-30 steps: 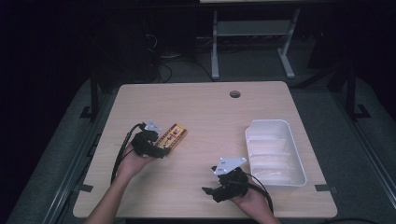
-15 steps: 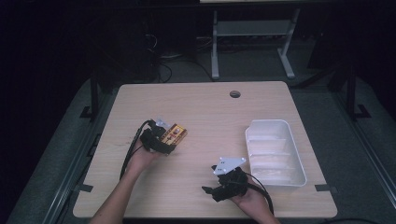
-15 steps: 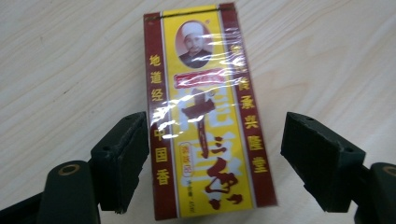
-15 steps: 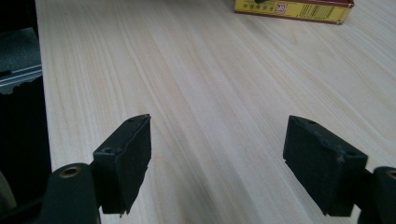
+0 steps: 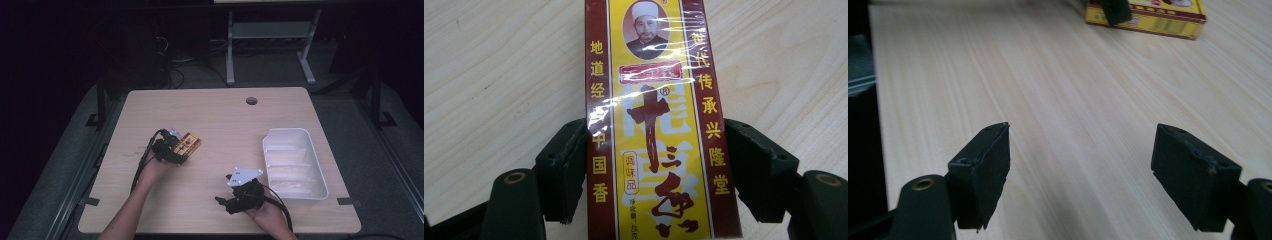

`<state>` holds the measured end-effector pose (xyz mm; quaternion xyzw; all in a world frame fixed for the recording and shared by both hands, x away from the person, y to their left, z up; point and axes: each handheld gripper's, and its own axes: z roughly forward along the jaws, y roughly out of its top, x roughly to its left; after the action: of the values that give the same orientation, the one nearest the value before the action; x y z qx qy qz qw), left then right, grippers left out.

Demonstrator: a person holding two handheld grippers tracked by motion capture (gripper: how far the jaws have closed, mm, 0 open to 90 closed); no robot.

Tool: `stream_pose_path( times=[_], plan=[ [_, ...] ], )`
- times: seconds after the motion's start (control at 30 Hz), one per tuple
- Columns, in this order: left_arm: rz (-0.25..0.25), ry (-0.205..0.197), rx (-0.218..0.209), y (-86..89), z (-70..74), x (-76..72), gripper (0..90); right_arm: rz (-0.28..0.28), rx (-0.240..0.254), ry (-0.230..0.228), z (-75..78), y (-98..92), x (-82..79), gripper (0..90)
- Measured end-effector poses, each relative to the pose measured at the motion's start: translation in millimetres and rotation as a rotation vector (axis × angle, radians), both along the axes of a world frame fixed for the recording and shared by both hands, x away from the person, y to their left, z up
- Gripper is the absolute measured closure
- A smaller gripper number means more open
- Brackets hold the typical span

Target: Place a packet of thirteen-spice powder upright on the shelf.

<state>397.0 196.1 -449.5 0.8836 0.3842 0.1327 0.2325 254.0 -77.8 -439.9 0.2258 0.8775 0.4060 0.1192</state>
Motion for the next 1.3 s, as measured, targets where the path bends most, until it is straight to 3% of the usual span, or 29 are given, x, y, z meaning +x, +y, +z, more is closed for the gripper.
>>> stream_pose_path(
  times=[0.17, 0.37, 0.57, 0.67, 0.77, 0.83, 0.87, 1.03, 1.2, 1.3],
  plan=[
    [0.004, 0.0, -0.012, 0.3, 0.3, 0.7, 31.5, -0.014, 0.019, -0.005, 2.9, -0.1, -1.2, 23.0],
    [-0.02, -0.052, 0.026, 0.4, 1.9, -3.2, 32.5, -0.048, 0.014, -0.001, 2.8, 0.4, -0.6, 25.7],
    [-0.046, -0.062, -0.012, 5.7, 6.9, -10.1, 32.6, -0.03, 0.004, 0.006, 1.7, 8.1, -2.3, 25.8],
    [-0.061, -0.077, -0.04, 8.7, 11.6, -18.7, 32.6, -0.01, 0.005, 0.023, 0.8, 13.8, -3.6, 28.2],
    [-0.067, -0.097, -0.109, 13.3, 18.4, -32.2, 32.6, 0.006, -0.015, 0.018, 0.6, 17.8, -6.1, 28.4],
    [-0.078, -0.116, -0.113, 15.6, 24.1, -40.8, 32.6, 0.008, -0.013, 0.018, 1.6, 20.0, -8.6, 28.4],
    [-0.089, -0.129, -0.137, 19.0, 30.6, -48.4, 32.6, 0.011, -0.018, 0.017, 3.0, 20.6, -9.0, 28.2],
    [-0.105, -0.169, -0.158, 23.4, 41.9, -63.9, 32.5, 0.019, -0.013, 0.004, 7.9, 19.6, -6.1, 26.5],
    [-0.132, -0.219, -0.159, 29.5, 53.0, -87.4, 32.5, 0.022, 0.057, 0.021, 22.1, 13.6, -1.2, 28.4],
    [-0.141, -0.23, -0.155, 29.5, 52.9, -95.3, 32.5, 0.016, 0.069, 0.022, 26.3, 12.6, 0.2, 28.4]
  ],
)
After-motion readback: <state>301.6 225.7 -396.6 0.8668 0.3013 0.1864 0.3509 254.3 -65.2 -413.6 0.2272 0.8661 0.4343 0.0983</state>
